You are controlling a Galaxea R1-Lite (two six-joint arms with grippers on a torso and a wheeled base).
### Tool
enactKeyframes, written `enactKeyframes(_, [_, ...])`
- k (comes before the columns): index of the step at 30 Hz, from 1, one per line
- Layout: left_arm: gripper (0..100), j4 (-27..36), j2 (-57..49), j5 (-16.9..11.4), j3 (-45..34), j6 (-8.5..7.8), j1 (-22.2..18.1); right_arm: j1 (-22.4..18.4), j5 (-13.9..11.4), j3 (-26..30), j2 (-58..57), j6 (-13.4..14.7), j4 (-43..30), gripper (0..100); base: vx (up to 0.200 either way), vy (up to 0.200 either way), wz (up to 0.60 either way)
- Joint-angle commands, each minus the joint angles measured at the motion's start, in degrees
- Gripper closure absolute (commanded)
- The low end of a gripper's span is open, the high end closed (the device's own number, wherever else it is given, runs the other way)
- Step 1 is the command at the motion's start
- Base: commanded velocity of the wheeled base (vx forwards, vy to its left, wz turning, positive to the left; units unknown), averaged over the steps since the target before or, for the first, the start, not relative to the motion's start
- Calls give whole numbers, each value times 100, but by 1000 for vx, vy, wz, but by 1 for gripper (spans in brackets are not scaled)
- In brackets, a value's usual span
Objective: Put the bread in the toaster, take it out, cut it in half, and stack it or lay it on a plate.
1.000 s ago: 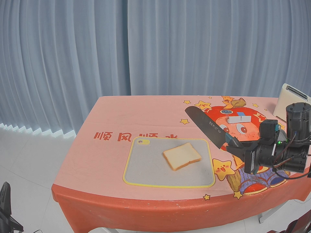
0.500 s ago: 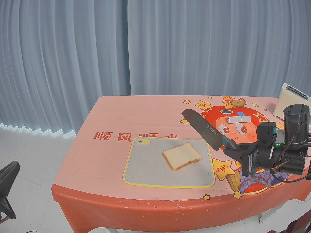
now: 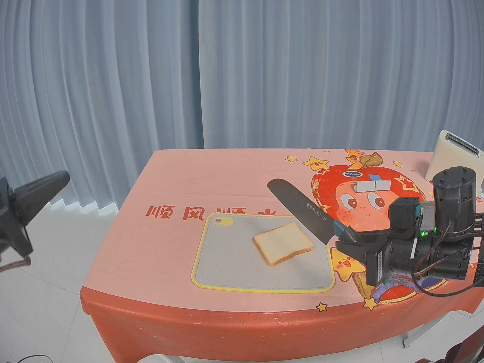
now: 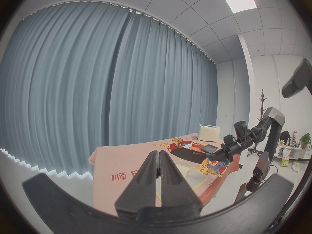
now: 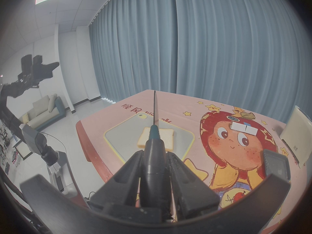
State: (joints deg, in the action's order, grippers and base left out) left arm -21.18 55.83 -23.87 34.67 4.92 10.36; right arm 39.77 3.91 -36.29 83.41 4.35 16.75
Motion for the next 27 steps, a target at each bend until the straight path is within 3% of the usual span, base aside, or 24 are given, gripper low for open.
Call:
enactKeyframes(1, [100,-616,1457,-92,550,-62,27,128,75,17,193,31,13,100,0,0,0])
enactKeyframes(6, [100,-1231,2002,-346,629,-71,177,163,127,8,237,39,13,100,0,0,0])
enactKeyframes(8, [100,-1741,2467,-549,664,-194,194,181,162,26,255,48,4,100,0,0,0])
enactKeyframes(11, [100,-2242,2986,-804,725,-554,256,189,233,52,325,48,13,100,0,0,0])
enactKeyframes(14, [100,-2339,3285,-786,884,-642,344,198,241,52,352,57,13,100,0,0,0])
enactKeyframes(20, [100,-2347,3663,-584,1174,-668,836,260,241,52,413,66,21,100,0,0,0])
enactKeyframes(27, [100,-2374,4190,-92,1490,-668,1565,339,277,52,527,110,21,100,0,0,0])
